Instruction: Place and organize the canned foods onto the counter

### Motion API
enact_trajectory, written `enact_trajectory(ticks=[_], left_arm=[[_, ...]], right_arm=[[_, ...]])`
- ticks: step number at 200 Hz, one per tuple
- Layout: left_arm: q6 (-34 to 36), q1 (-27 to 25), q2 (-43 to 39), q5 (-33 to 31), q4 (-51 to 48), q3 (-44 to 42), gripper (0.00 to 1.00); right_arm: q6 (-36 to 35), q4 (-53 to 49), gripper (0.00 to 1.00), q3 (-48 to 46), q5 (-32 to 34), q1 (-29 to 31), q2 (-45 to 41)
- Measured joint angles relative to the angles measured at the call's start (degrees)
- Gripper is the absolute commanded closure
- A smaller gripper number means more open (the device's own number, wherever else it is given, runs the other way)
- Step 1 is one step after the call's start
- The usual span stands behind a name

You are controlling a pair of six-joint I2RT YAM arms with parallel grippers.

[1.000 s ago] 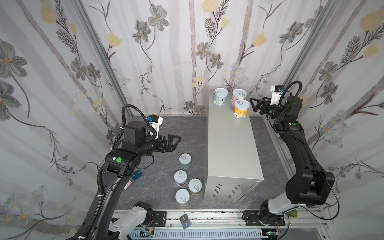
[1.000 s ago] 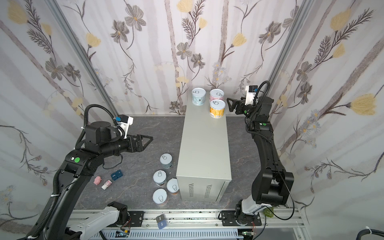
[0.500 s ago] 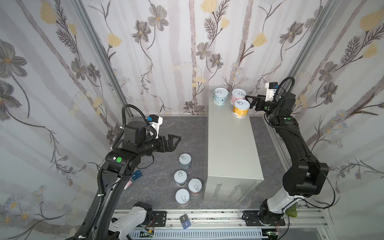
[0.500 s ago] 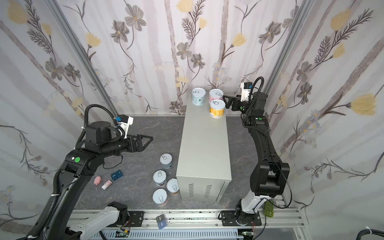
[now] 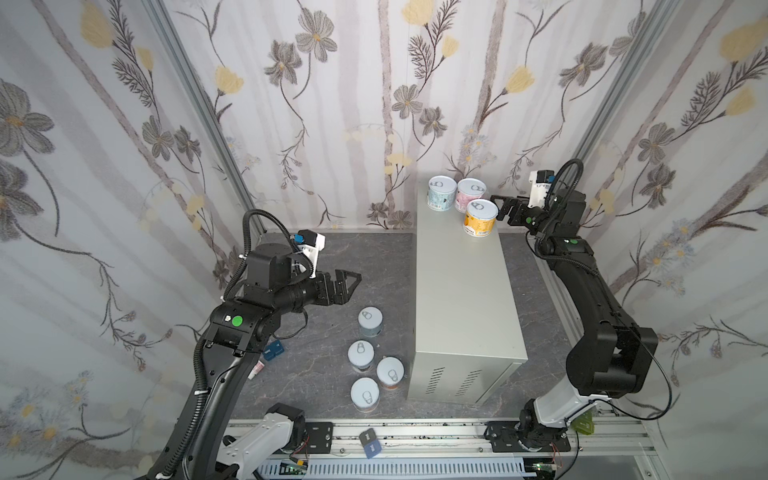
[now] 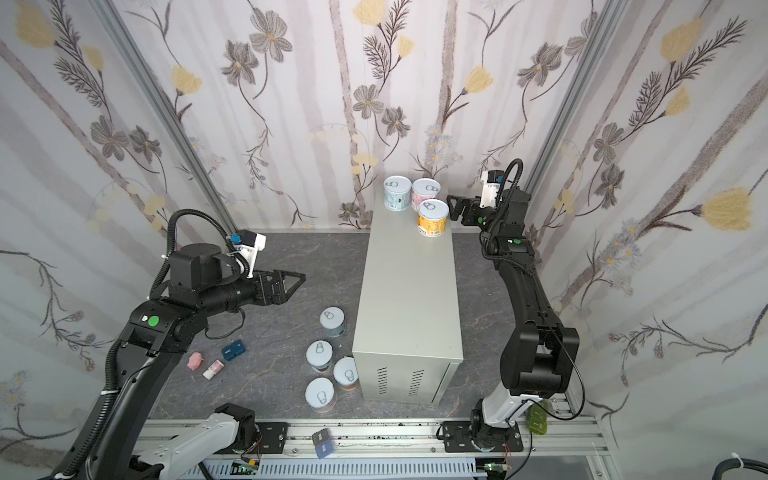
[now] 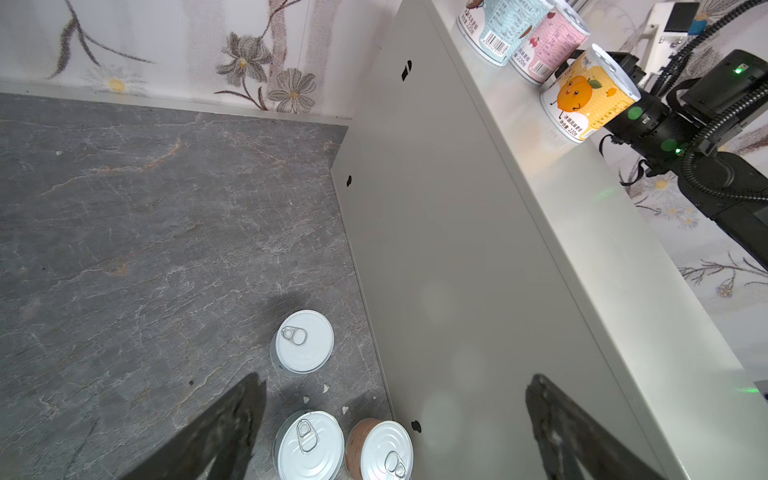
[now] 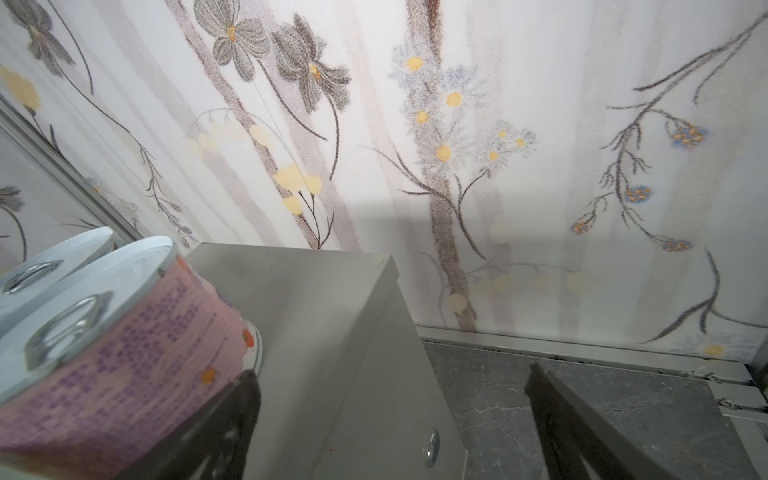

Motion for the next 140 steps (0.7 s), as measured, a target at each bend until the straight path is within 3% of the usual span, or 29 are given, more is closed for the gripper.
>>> enact_trajectory(ticks=[51,79,140], left_arm=[[-0.02,0.0,0.9,0.39,0.63,-0.5,0.0],[-0.07,0.0,1.49,0.98,1.49,-0.5,0.0],[-0.52,0.0,1.27,1.66,2.64,-1.84,0.0]], right_arm=[[0.0,0.09,0.0,-10.93,1.29,-0.35,-10.78],[-0.04,-0.17,0.0,-12.33,1.33,0.26,-15.32],[4.66,-9.92,0.0,0.61,7.37,6.8,-15.56]])
